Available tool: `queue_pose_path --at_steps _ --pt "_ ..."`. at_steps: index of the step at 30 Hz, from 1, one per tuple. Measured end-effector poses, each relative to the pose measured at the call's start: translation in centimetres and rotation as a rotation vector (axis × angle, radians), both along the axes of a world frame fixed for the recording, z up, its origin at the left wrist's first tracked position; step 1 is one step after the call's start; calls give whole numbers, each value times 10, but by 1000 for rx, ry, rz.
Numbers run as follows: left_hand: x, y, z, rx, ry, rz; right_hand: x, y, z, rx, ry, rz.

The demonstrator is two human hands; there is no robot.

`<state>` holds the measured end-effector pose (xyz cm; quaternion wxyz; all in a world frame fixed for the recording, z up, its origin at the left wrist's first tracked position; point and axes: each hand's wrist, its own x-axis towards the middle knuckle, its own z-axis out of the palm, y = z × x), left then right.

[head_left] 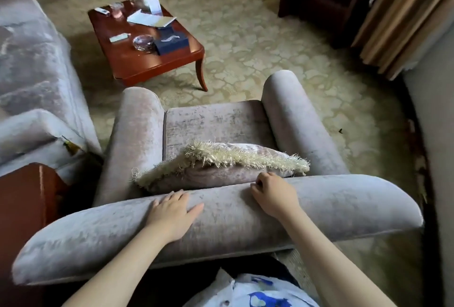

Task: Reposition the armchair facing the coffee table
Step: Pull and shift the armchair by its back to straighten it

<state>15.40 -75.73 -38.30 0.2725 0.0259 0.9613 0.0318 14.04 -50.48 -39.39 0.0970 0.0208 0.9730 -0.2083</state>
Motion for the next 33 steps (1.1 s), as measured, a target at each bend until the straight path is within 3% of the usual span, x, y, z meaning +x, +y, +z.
queue_pose_path --at_steps 6,14,21,26,33 --pt "-16 63 6 125 -69 -211 1 20 5 96 -39 -39" --pt "-9 206 5 213 27 -445 10 171 29 263 -140 -253" --pt "-46 321 -14 213 -69 -326 9 224 8 333 -100 11" --pt "-70 337 -28 179 -205 -379 -10 236 0 234 -224 103" --pt "-86 343 -47 136 -265 -457 -15 240 -1 186 -248 128"
